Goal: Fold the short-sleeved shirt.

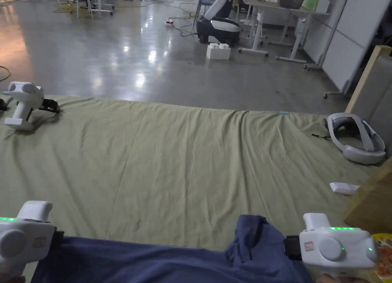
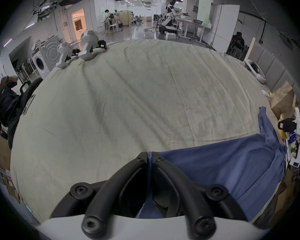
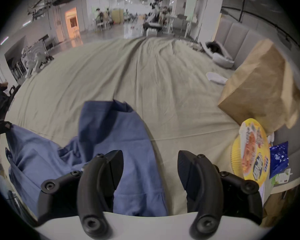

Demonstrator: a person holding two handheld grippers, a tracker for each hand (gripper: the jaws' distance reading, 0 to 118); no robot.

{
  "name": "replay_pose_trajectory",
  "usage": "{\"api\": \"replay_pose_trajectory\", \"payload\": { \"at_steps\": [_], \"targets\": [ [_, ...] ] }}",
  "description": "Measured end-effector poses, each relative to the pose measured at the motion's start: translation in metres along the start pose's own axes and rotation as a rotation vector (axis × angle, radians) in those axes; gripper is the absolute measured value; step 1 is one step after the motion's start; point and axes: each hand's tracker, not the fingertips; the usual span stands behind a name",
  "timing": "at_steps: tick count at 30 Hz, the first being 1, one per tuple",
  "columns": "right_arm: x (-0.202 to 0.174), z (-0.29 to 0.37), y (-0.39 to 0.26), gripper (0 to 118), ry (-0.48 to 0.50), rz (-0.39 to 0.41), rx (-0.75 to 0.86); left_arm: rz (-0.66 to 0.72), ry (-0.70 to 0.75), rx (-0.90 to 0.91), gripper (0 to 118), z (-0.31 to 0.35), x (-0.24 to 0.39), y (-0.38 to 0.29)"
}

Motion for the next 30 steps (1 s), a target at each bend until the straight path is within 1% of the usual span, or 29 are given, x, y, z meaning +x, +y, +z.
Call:
{"api": "replay_pose_trajectory", "payload": {
  "at_steps": [2, 5, 6, 7, 8, 10, 11, 13, 15, 16, 17, 20, 23, 25, 30],
  "targets": [
    [-0.001, -0.017, 0.004, 74, -0.008, -0.006, -0.033, -0.001, 0.001, -0.001, 7, 0.002, 0.002, -0.003],
    [-0.002, -0.037, 0.006, 74, 0.029, -0.049, -0.091, 0.007, -0.001, -0.005, 7, 0.007, 0.006, -0.006],
    [-0.003, -0.043, 0.006, 74, 0.057, -0.063, -0.112, 0.010, -0.002, -0.006, 7, 0.007, 0.007, -0.007],
    [-0.004, -0.048, 0.004, 74, 0.062, -0.059, -0.136, 0.013, -0.001, -0.008, 7, 0.007, 0.007, -0.008],
    [-0.007, -0.051, 0.004, 74, 0.047, -0.052, -0.145, 0.014, -0.001, -0.009, 7, 0.007, 0.008, -0.006],
    [-0.011, -0.046, 0.001, 73, 0.019, -0.032, -0.089, 0.019, 0.001, -0.010, 7, 0.008, 0.009, -0.008],
    [-0.013, -0.046, 0.000, 68, 0.020, -0.020, -0.085, 0.022, 0.001, -0.010, 7, 0.009, 0.009, -0.009],
    [-0.015, -0.046, -0.001, 51, 0.036, 0.003, -0.080, 0.027, -0.001, -0.009, 7, 0.009, 0.009, -0.008],
    [-0.016, -0.044, 0.000, 21, 0.038, 0.009, -0.068, 0.025, 0.002, -0.012, 7, 0.008, 0.010, -0.008],
    [-0.016, -0.044, 0.000, 11, 0.040, 0.010, -0.065, 0.026, 0.003, -0.011, 7, 0.008, 0.010, -0.008],
    [-0.015, -0.042, 0.002, 6, 0.053, 0.006, -0.067, 0.027, 0.003, -0.011, 7, 0.008, 0.010, -0.009],
    [-0.014, -0.029, 0.001, 5, 0.065, 0.002, -0.035, 0.039, 0.000, -0.006, 7, 0.010, 0.008, -0.011],
    [-0.009, -0.003, 0.001, 5, 0.087, -0.034, 0.035, 0.050, -0.008, 0.010, 7, 0.018, 0.007, -0.014],
    [-0.005, 0.020, -0.001, 5, 0.098, -0.045, 0.076, 0.058, -0.019, 0.020, 7, 0.025, 0.002, -0.016],
    [0.003, 0.075, -0.018, 5, 0.121, -0.024, 0.161, 0.069, -0.058, 0.073, 7, 0.052, -0.009, -0.028]
  ]
}}
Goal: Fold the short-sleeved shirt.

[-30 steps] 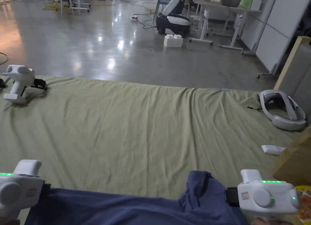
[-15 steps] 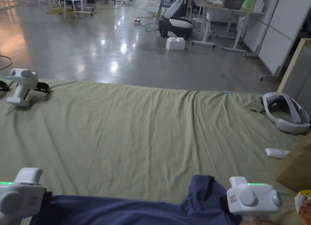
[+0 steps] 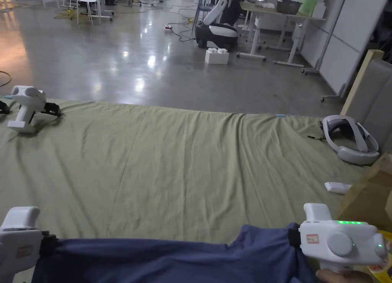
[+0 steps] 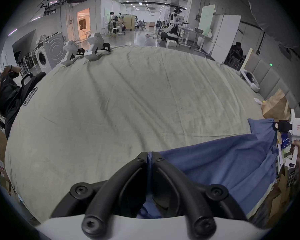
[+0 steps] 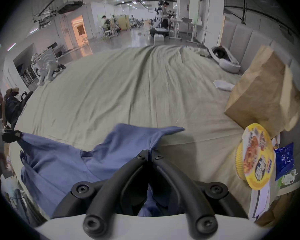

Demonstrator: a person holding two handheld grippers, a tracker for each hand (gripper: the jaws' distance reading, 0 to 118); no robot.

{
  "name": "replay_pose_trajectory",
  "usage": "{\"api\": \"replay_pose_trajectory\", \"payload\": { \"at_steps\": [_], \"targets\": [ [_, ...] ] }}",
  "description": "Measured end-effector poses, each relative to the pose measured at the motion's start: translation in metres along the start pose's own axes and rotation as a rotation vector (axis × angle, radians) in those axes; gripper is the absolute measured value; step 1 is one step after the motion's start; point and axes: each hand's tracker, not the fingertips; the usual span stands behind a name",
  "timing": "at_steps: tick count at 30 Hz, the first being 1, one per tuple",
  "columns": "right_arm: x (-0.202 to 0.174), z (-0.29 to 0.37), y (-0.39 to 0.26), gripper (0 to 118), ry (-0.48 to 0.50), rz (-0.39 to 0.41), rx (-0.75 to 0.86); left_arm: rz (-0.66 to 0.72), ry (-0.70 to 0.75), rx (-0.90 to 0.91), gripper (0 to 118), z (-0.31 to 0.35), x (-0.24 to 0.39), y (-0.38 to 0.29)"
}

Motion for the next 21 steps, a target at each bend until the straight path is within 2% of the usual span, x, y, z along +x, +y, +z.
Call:
{"api": "replay_pose_trajectory", "payload": {
  "at_steps": [9, 13, 21],
  "targets": [
    [-0.002, 0.092, -0.054, 5, -0.007, 0.048, 0.075, 0.004, -0.044, 0.104, 7, 0.070, -0.025, -0.036],
    [0.000, 0.117, -0.088, 5, -0.010, 0.046, 0.083, -0.010, -0.065, 0.123, 7, 0.093, -0.035, -0.059],
    [0.000, 0.125, -0.168, 5, -0.036, 0.066, -0.037, -0.035, -0.080, 0.046, 7, 0.102, -0.043, -0.120]
  ]
}}
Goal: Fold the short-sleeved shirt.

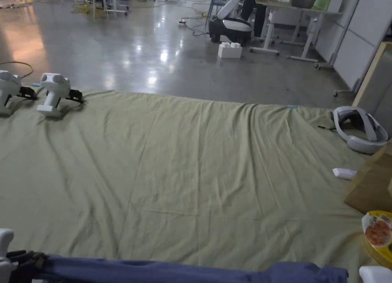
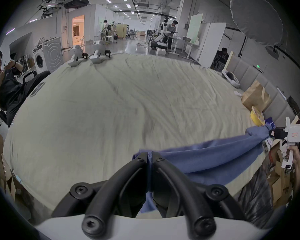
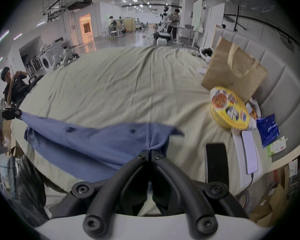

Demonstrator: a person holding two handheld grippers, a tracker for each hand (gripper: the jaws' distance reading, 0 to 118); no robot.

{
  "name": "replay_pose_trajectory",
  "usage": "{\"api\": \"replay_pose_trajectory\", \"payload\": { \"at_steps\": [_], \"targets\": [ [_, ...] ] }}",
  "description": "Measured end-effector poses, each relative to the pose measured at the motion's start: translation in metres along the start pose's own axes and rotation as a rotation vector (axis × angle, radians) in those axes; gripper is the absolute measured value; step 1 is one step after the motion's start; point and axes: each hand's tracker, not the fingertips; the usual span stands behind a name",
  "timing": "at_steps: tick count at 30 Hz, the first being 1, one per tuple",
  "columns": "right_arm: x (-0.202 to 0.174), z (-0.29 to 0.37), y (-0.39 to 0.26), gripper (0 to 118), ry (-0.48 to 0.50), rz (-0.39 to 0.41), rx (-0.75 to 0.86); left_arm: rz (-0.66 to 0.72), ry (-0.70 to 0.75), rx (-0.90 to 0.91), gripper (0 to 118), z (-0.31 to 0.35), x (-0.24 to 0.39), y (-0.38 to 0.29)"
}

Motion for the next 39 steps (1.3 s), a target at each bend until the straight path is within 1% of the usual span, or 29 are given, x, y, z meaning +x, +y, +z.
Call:
{"api": "replay_pose_trajectory", "payload": {
  "at_steps": [8, 12, 14, 16, 17, 18, 19, 20, 21, 24, 26, 28, 31, 35, 36, 38, 39],
  "targets": [
    [-0.001, -0.028, -0.048, 5, -0.024, -0.023, -0.108, 0.002, 0.023, -0.108, 7, -0.015, 0.002, -0.047],
    [-0.006, -0.044, -0.051, 5, -0.037, -0.017, -0.123, 0.000, 0.044, -0.140, 7, -0.029, 0.004, -0.056],
    [-0.008, -0.049, -0.050, 7, -0.046, -0.016, -0.109, 0.004, 0.052, -0.150, 11, -0.034, 0.008, -0.056],
    [-0.012, -0.052, -0.045, 9, -0.057, -0.007, -0.107, -0.001, 0.069, -0.157, 12, -0.041, 0.007, -0.056],
    [-0.014, -0.050, -0.042, 19, -0.086, 0.004, -0.108, -0.001, 0.070, -0.156, 19, -0.047, 0.001, -0.057],
    [-0.015, -0.046, -0.038, 26, -0.110, 0.017, -0.105, 0.001, 0.064, -0.154, 32, -0.046, 0.001, -0.054],
    [-0.014, -0.042, -0.035, 38, -0.122, 0.018, -0.091, 0.006, 0.063, -0.149, 50, -0.044, 0.002, -0.050],
    [-0.013, -0.035, -0.031, 57, -0.152, 0.014, -0.063, 0.013, 0.065, -0.134, 67, -0.041, 0.003, -0.046],
    [-0.013, -0.028, -0.026, 61, -0.168, 0.011, -0.035, 0.014, 0.059, -0.114, 69, -0.036, 0.004, -0.043],
    [-0.014, -0.002, -0.004, 66, -0.193, -0.027, 0.112, 0.002, 0.078, -0.019, 69, -0.027, 0.015, -0.023],
    [-0.020, 0.010, 0.011, 66, -0.189, -0.047, 0.208, -0.009, 0.062, 0.044, 69, -0.021, 0.028, -0.010],
    [-0.027, 0.019, 0.025, 67, -0.181, -0.048, 0.288, -0.019, 0.067, 0.099, 69, -0.019, 0.041, 0.002],
    [-0.047, 0.027, 0.044, 67, -0.168, -0.039, 0.413, -0.055, 0.089, 0.189, 69, -0.016, 0.068, 0.019],
    [-0.080, 0.034, 0.060, 66, -0.163, -0.032, 0.596, -0.051, 0.078, 0.319, 69, -0.009, 0.099, 0.037],
    [-0.088, 0.036, 0.064, 66, -0.162, -0.043, 0.634, -0.046, 0.081, 0.350, 69, -0.006, 0.106, 0.040],
    [-0.102, 0.040, 0.071, 62, -0.134, -0.069, 0.700, -0.043, 0.096, 0.425, 68, 0.001, 0.120, 0.044],
    [-0.106, 0.043, 0.073, 58, -0.116, -0.078, 0.727, -0.046, 0.106, 0.451, 65, 0.005, 0.126, 0.046]
  ]
}}
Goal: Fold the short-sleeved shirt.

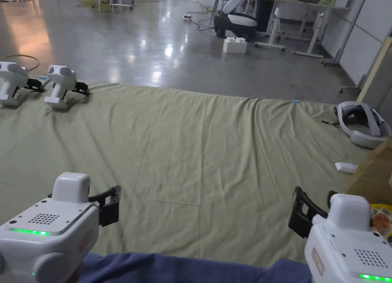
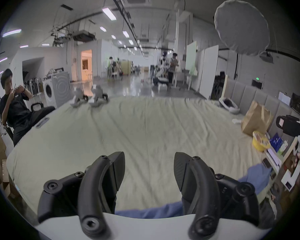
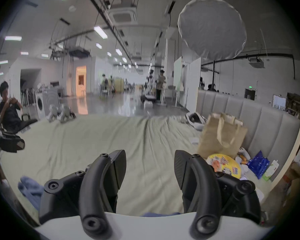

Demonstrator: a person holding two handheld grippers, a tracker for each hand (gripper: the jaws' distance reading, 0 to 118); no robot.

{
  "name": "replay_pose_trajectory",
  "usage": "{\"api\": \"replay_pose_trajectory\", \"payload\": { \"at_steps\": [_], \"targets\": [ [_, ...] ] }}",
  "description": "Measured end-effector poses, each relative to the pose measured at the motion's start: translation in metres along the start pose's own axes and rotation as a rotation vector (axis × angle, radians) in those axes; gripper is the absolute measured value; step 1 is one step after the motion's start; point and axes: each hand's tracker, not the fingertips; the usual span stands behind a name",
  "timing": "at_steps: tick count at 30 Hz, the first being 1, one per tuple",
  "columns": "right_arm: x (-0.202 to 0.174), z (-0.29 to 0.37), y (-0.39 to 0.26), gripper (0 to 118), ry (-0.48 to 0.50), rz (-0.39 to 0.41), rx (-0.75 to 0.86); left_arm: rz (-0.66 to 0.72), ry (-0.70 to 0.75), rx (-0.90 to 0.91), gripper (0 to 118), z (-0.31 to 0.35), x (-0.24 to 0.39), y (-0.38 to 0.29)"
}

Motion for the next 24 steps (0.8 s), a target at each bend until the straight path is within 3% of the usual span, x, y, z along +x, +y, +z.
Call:
{"api": "replay_pose_trajectory", "payload": {
  "at_steps": [1, 2, 3, 4, 7, 8, 11, 18, 21, 24],
  "targets": [
    [-0.007, 0.000, 0.004, 50, 0.004, -0.009, 0.029, -0.012, 0.021, 0.032, 61, 0.004, 0.007, 0.004],
    [-0.014, 0.001, 0.007, 33, -0.001, -0.010, 0.057, -0.028, 0.031, 0.067, 52, 0.008, 0.013, 0.007],
    [-0.019, 0.002, 0.010, 24, -0.004, -0.012, 0.078, -0.039, 0.039, 0.093, 36, 0.011, 0.017, 0.010],
    [-0.025, 0.002, 0.012, 23, -0.009, -0.009, 0.096, -0.052, 0.047, 0.109, 23, 0.014, 0.022, 0.012],
    [-0.034, -0.001, 0.017, 21, 0.004, -0.019, 0.106, -0.057, 0.087, 0.152, 20, 0.020, 0.030, 0.016],
    [-0.037, -0.002, 0.018, 13, 0.012, -0.026, 0.105, -0.047, 0.072, 0.156, 18, 0.021, 0.029, 0.016],
    [-0.048, -0.007, 0.016, 8, -0.010, -0.001, 0.103, -0.011, 0.092, 0.185, 4, 0.024, 0.028, 0.015],
    [-0.060, -0.009, 0.007, 7, 0.012, 0.035, 0.085, 0.005, 0.060, 0.149, 2, 0.024, 0.004, 0.010],
    [-0.061, -0.010, 0.005, 7, 0.025, 0.049, 0.065, 0.051, -0.022, 0.030, 2, 0.017, -0.028, 0.004],
    [-0.061, -0.013, -0.001, 7, 0.032, 0.062, 0.045, 0.080, -0.012, -0.069, 2, 0.012, -0.064, -0.007]
  ]
}}
